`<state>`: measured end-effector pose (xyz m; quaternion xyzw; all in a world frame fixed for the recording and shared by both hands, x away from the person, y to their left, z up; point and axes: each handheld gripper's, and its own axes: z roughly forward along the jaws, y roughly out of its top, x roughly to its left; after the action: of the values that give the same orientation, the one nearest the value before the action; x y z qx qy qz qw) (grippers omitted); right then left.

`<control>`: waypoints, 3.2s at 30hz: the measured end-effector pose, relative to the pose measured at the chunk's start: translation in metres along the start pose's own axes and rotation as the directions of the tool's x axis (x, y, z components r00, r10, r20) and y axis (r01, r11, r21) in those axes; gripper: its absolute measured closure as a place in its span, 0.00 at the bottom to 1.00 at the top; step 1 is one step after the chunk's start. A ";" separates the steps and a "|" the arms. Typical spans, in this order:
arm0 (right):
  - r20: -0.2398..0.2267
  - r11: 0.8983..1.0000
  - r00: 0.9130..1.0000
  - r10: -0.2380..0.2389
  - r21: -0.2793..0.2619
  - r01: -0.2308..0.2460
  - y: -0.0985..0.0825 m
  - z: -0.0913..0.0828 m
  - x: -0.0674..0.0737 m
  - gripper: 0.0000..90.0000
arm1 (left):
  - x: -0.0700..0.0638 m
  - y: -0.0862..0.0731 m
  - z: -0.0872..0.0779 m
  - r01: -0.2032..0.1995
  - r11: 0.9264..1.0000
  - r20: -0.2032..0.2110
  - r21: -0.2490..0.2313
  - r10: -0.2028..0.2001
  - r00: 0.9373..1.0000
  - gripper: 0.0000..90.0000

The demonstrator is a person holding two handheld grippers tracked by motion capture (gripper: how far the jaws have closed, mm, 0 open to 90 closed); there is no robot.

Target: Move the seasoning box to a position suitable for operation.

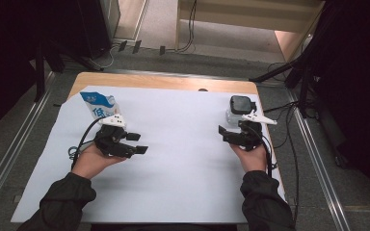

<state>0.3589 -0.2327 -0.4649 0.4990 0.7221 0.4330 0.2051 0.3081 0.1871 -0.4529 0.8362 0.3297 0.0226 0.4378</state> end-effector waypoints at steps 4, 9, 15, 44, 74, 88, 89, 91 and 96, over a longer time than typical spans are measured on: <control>0.018 1.000 1.000 0.013 -0.013 -0.013 0.002 0.004 -0.005 0.15 | -0.001 -0.001 -0.001 0.004 1.000 0.001 0.001 -0.004 1.000 0.43; 0.055 0.999 0.998 0.043 -0.004 -0.043 0.003 0.012 -0.015 0.15 | -0.005 -0.003 0.000 -0.003 1.000 -0.002 0.012 0.003 1.000 0.42; 0.110 0.997 0.991 0.071 0.007 -0.073 0.004 0.021 -0.026 0.14 | -0.006 -0.006 -0.003 0.003 1.000 -0.013 0.014 -0.002 1.000 0.42; 0.224 0.991 0.965 0.132 -0.013 -0.133 0.017 0.077 -0.063 0.12 | -0.014 -0.023 -0.011 0.011 1.000 -0.035 0.020 -0.011 0.999 0.42; 0.233 0.997 0.970 0.068 -0.046 -0.059 0.024 0.061 -0.048 0.18 | -0.009 -0.015 -0.004 0.043 0.999 -0.017 0.006 -0.043 0.999 0.40; 0.135 0.999 0.991 0.022 -0.048 -0.016 0.024 0.046 -0.013 0.18 | -0.007 -0.002 0.009 0.026 1.000 -0.008 0.017 -0.026 1.000 0.40; 0.125 0.999 0.992 0.023 -0.050 -0.016 0.023 0.046 -0.010 0.18 | -0.006 -0.001 0.009 0.023 1.000 -0.007 0.020 -0.023 1.000 0.40; 0.109 0.999 0.994 0.017 -0.046 -0.012 0.021 0.044 -0.004 0.18 | -0.006 0.000 0.010 0.019 1.000 -0.009 0.020 -0.019 1.000 0.40; 0.078 0.999 0.997 -0.006 -0.046 0.009 0.018 0.038 0.013 0.18 | -0.004 0.003 0.012 0.020 1.000 -0.011 0.014 -0.019 1.000 0.40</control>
<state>0.3912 -0.2027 -0.4688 0.5079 0.7051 0.4292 0.2462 0.3107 0.1751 -0.4574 0.8358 0.3403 0.0203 0.4304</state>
